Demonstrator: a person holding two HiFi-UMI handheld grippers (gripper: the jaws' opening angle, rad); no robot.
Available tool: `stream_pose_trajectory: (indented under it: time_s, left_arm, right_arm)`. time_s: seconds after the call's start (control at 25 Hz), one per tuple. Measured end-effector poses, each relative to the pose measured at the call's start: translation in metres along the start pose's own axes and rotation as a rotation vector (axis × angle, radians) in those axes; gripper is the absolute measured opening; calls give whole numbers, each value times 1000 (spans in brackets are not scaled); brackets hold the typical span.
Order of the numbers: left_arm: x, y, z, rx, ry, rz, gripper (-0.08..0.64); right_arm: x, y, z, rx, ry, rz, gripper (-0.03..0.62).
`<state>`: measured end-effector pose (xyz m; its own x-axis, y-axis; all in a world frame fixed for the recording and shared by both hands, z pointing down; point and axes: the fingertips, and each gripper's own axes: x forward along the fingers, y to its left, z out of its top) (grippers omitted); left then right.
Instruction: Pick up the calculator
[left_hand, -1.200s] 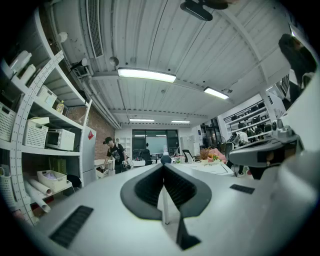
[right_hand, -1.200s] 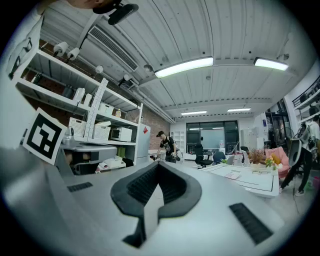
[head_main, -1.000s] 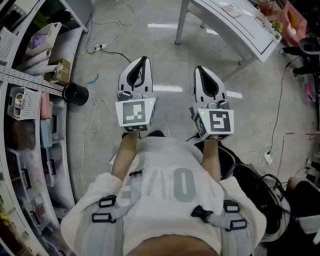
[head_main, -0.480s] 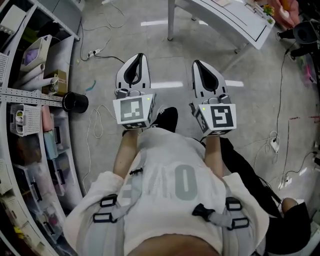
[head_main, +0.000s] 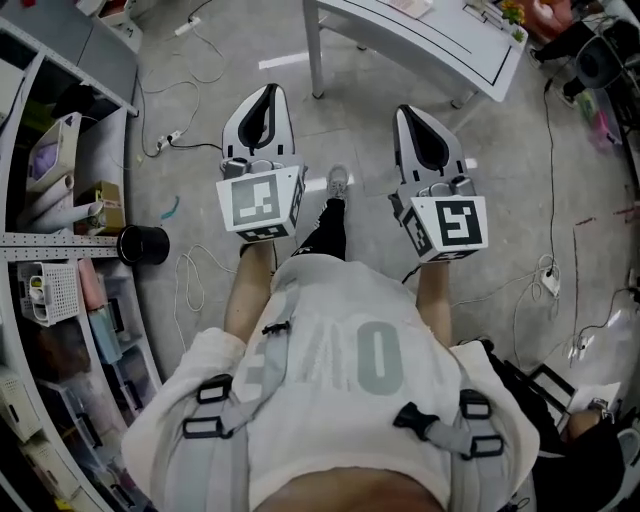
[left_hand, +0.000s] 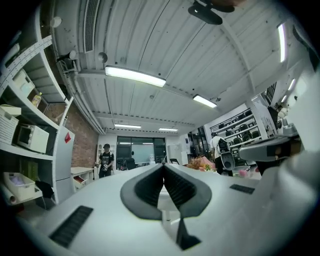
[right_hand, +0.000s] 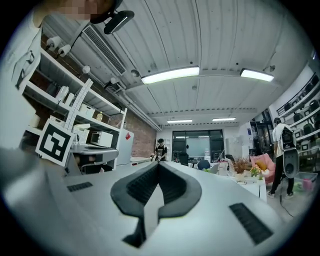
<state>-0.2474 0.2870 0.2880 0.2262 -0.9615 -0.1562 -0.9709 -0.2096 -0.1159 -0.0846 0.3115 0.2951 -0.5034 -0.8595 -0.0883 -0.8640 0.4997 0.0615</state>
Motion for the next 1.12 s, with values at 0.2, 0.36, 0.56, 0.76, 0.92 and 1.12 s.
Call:
stream_pose_trajectory:
  time_s: [0.2,0.36,0.56,0.76,0.92,1.12]
  left_arm:
    - [76,4,4,-5,-28,-21,20]
    - [137,16,5,-10,-35,-23,21]
    - [220,34,4,-32,-33,-23,21]
    - [303,47,0,-25,-39,-34,21]
    - [361,54,-11,-33,-42,-46,21]
    - [419,48,-29,-60,-26,-87,21]
  right_arm:
    - [52,-45,8,-20,-15,-26,8]
    - [104,-78,15,-23,-25,-25,8]
    - [180,-118,14,-16,-17,-11,8]
    - [253,-160,10,7,-6,4,8]
    - [304,-186,2,17,11,2,8]
    - [348,-219,-8,57,19,-13,8]
